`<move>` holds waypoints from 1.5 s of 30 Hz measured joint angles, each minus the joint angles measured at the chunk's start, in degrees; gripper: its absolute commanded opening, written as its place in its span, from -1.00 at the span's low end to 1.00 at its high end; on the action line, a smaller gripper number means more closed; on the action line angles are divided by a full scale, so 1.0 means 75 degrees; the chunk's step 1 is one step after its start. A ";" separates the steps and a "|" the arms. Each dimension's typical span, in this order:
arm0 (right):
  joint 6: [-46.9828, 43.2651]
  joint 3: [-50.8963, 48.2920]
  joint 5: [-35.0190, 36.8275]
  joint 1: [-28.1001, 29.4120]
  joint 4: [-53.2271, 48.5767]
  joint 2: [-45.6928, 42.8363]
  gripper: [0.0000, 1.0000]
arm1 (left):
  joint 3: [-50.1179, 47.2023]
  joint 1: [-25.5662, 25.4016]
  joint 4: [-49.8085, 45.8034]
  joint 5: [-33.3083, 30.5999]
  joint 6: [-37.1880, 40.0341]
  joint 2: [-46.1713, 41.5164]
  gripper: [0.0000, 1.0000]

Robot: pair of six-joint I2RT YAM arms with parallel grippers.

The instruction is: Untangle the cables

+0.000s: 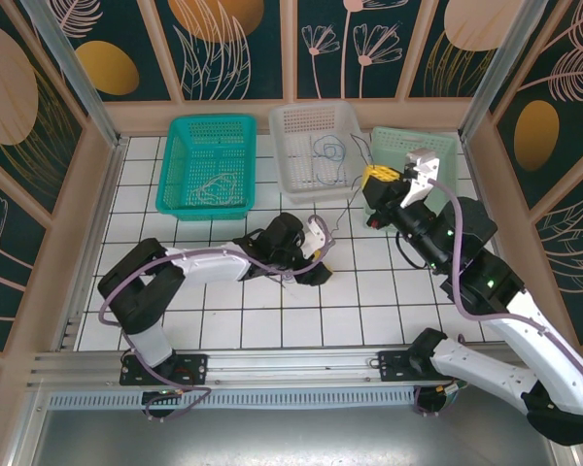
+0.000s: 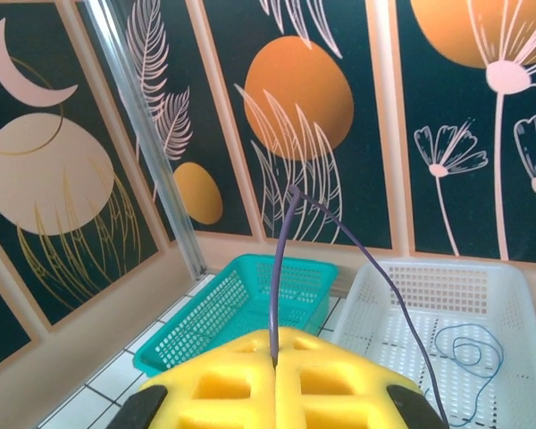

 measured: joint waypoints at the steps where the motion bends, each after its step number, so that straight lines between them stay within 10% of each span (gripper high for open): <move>1: -0.0003 0.0000 0.0085 0.0000 -0.0003 -0.0047 -1.00 | 0.0003 0.0000 -0.0052 -0.0073 -0.0015 0.0079 -0.43; 5: 0.0000 0.0000 0.0466 -0.0017 -0.0009 -0.0242 -1.00 | 0.0003 -0.0003 -0.0213 -0.0402 -0.0082 0.0175 -1.00; 25: 0.0236 -0.0857 0.1559 -0.0455 -0.0644 0.0003 -1.00 | 0.0009 0.0000 0.1099 -0.1329 -0.1052 -0.2433 -1.00; 39: 0.1137 -0.2180 0.0128 -0.1370 -0.0533 0.0073 -1.00 | -0.0420 0.0006 0.1676 -0.1673 -0.2066 -0.2777 -1.00; 45: 0.1387 -0.2328 -0.0169 -0.1673 -0.0533 0.0315 0.34 | -0.0562 0.0006 0.1705 -0.1714 -0.2430 -0.2771 -1.00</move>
